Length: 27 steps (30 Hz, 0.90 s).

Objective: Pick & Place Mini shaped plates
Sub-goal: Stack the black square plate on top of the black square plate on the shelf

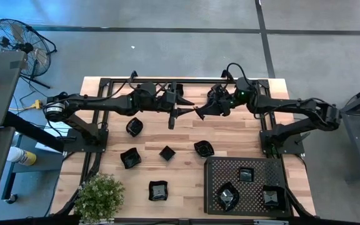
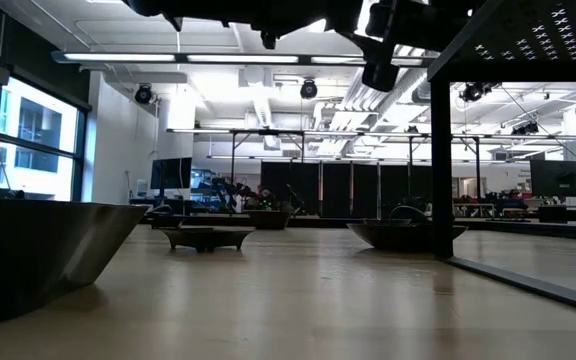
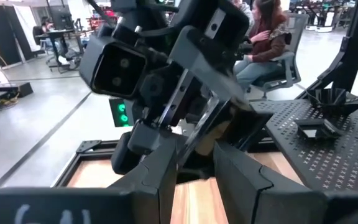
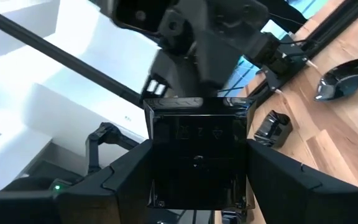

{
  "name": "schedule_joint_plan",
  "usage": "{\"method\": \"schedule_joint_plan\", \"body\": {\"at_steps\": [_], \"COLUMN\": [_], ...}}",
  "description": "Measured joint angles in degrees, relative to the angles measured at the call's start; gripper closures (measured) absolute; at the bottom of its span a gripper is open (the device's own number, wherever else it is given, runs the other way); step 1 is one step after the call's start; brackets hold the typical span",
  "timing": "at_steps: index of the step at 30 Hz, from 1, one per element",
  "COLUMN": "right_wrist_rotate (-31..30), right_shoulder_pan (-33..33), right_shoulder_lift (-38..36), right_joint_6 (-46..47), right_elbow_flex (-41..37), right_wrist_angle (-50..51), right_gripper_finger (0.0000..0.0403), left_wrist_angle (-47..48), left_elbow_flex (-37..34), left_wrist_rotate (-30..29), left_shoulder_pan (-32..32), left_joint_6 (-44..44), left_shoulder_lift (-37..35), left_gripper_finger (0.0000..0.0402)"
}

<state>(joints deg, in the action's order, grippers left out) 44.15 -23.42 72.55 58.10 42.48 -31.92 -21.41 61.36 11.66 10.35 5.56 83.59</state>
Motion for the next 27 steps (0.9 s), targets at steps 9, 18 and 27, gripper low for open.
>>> {"method": "schedule_joint_plan", "body": {"at_steps": [9,18,27], "right_wrist_rotate": [1.2,1.1,0.4], "right_shoulder_pan": [0.0,0.0,0.0], "right_shoulder_lift": [-0.1,-0.1,-0.1], "right_joint_6": [1.0,1.5,1.5], "right_elbow_flex": [0.0,0.0,0.0], "right_wrist_angle": [-2.3,-2.2,-2.2], "right_gripper_finger": [0.0172,0.0172,0.0172], "left_wrist_angle": [-0.3,-0.8,-0.8], "left_elbow_flex": [0.0,0.0,0.0], "left_wrist_rotate": [0.2,0.2,-0.1], "left_shoulder_pan": [0.0,0.0,0.0], "left_joint_6": [0.2,0.2,0.2], "left_shoulder_lift": [0.0,0.0,0.0], "left_gripper_finger": [0.0319,0.0369,0.0366]}}
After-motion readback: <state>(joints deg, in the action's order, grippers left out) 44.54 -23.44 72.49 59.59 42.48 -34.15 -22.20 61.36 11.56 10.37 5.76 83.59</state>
